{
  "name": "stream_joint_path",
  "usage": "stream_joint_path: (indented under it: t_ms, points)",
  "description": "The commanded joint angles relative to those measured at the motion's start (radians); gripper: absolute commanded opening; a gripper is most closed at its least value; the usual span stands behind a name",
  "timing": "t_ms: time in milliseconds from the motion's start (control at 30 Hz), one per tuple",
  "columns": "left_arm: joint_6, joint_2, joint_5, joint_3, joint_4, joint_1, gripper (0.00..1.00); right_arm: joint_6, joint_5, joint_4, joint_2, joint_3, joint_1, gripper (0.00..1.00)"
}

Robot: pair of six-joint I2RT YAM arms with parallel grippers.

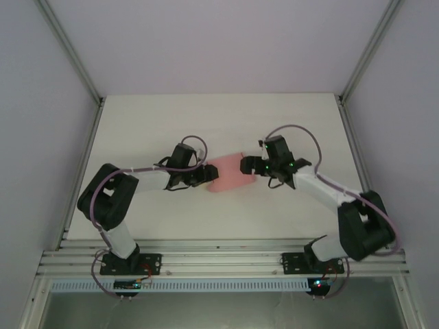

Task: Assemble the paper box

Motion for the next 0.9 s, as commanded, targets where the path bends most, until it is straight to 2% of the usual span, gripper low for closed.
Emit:
stream_joint_path:
  t_ms: [0, 67, 167, 367, 600, 800, 867]
  points:
    - [0.036, 0.023, 0.027, 0.031, -0.029, 0.008, 0.6, -0.09, -0.118, -0.024, 0.145, 0.117, -0.024, 0.84]
    - [0.046, 0.021, 0.024, 0.035, -0.044, 0.007, 0.6, -0.107, -0.121, -0.042, 0.238, 0.177, -0.034, 0.75]
    - [0.051, 0.014, 0.006, 0.035, -0.061, 0.008, 0.61, -0.125, -0.136, -0.027, 0.332, 0.219, -0.037, 0.66]
    - [0.066, -0.001, -0.018, 0.051, -0.106, 0.012, 0.62, -0.106, -0.156, 0.0, 0.396, 0.213, -0.036, 0.37]
    - [0.09, -0.076, -0.095, 0.089, -0.199, 0.052, 0.65, -0.115, -0.151, 0.0, 0.365, 0.18, -0.037, 0.35]
    - [0.068, -0.052, -0.031, 0.105, -0.144, 0.075, 0.66, -0.088, -0.129, 0.016, 0.355, 0.178, -0.033, 0.36]
    - [0.064, -0.033, -0.01, 0.106, -0.124, 0.074, 0.63, -0.071, -0.125, 0.028, 0.352, 0.17, -0.029, 0.36]
